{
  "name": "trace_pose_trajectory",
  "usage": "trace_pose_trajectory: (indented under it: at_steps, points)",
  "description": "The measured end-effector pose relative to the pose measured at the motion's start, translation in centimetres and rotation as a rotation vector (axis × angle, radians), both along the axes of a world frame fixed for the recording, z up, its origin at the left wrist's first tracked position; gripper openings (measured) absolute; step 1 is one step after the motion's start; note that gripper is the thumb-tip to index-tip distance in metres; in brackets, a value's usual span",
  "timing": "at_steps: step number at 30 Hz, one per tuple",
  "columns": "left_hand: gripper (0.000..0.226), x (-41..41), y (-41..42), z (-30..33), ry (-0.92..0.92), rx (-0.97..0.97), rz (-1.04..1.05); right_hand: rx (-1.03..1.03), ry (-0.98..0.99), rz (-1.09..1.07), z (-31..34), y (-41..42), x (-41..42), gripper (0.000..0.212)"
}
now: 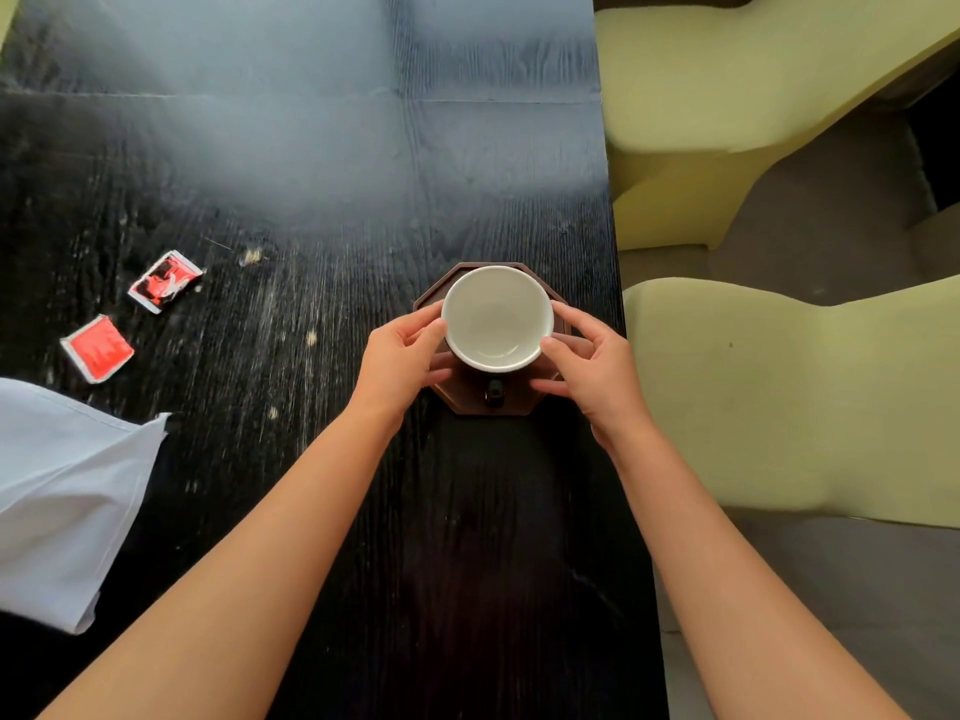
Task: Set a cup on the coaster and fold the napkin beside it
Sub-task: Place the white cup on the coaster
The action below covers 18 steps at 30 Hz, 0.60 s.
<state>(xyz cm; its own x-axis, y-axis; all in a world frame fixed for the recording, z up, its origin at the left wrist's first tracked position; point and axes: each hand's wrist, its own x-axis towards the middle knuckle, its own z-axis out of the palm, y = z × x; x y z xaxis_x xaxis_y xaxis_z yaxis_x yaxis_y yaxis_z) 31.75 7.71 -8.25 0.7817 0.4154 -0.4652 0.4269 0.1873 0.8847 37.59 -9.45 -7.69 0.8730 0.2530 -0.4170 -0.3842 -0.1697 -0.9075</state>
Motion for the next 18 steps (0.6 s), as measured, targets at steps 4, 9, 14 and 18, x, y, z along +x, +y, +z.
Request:
trace_pose_trajectory:
  at_steps: [4, 9, 14, 18]
  points:
    - [0.021, 0.16, 0.07, -0.03, -0.010, -0.008, -0.004, -0.004, -0.022, 0.022, -0.06, -0.11, 0.11, 0.042]
    - [0.019, 0.11, 0.07, -0.49, -0.016, 0.043, 0.042, 0.004, -0.024, 0.026, 0.03, 0.03, 0.23, 0.041]
    - [0.021, 0.02, 0.12, -0.78, -0.007, 0.053, 0.057, 0.004, -0.016, 0.034, 0.09, 0.05, 0.33, 0.040]
    - [0.022, 0.04, 0.17, -0.93, -0.003, 0.061, 0.057, -0.005, -0.013, 0.038, 0.10, 0.01, 0.37, 0.040]
